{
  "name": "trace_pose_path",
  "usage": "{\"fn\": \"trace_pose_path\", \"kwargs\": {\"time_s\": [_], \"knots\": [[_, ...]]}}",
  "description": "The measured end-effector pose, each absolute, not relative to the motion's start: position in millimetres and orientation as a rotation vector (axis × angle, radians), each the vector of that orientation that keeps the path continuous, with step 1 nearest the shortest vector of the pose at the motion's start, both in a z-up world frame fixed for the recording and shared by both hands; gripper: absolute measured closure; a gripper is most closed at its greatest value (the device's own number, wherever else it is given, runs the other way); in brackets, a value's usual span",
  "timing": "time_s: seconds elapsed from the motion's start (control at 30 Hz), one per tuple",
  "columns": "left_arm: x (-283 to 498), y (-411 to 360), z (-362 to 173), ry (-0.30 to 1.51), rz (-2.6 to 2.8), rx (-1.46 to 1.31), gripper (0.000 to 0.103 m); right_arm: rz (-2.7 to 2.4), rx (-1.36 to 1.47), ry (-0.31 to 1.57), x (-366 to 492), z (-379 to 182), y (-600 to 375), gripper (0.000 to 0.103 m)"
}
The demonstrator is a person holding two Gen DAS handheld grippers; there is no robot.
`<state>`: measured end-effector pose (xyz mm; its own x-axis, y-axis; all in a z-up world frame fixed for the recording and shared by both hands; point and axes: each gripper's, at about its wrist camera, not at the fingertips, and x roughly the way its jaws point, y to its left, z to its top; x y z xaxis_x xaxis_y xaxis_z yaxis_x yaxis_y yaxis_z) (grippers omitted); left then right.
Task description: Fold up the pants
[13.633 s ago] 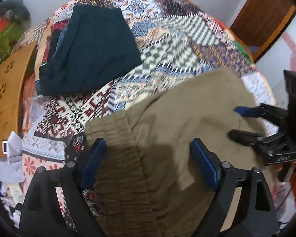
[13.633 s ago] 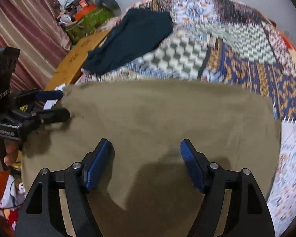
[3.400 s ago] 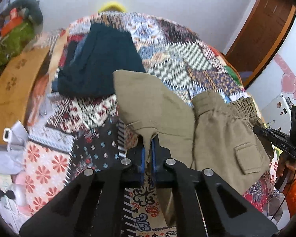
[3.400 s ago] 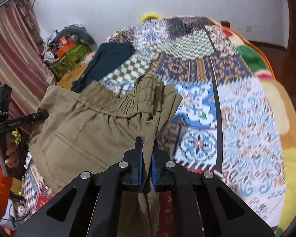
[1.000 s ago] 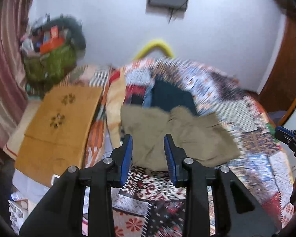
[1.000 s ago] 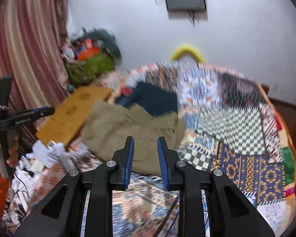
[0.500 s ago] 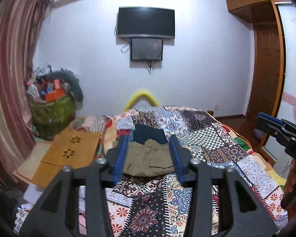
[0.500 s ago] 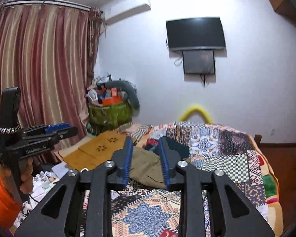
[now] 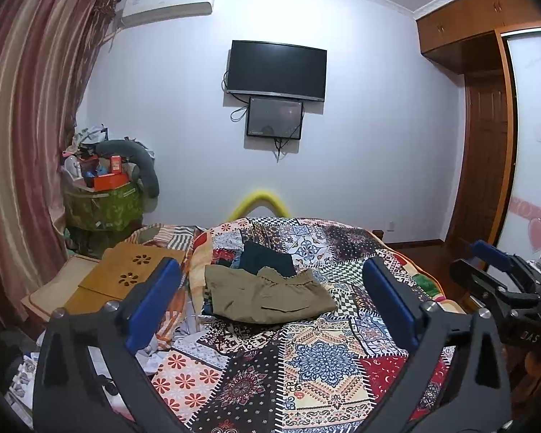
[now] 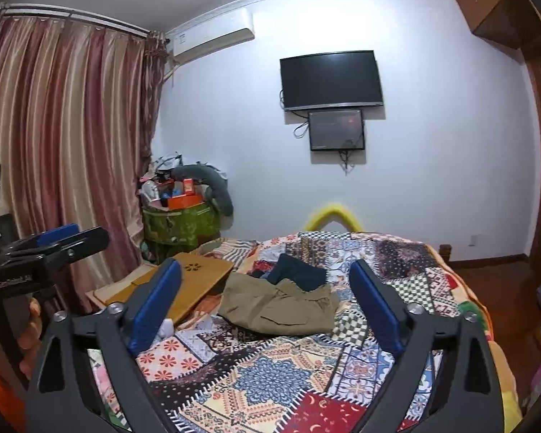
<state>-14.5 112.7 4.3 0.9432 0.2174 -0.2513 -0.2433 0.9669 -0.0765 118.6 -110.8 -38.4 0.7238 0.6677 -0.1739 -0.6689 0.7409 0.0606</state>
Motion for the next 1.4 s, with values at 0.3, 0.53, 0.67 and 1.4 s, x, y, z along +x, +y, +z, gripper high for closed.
{"fn": "trace_pose_path", "kwargs": {"time_s": [0.3, 0.53, 0.67, 1.4], "knots": [[-20, 104, 3, 0.241, 0.23, -0.093, 0.0, 0.71, -0.018, 0.154, 110, -34, -116, 0.0], [-20, 99, 4, 0.233, 0.225, -0.081, 0.0, 0.709, -0.018, 0.155, 107, -36, -118, 0.0], [-19, 99, 4, 0.229, 0.225, -0.077, 0.0, 0.706, -0.021, 0.159, 107, -37, -118, 0.0], [-13, 90, 0, 0.231, 0.206, -0.063, 0.0, 0.685, -0.009, 0.176, 107, -38, -126, 0.0]]}}
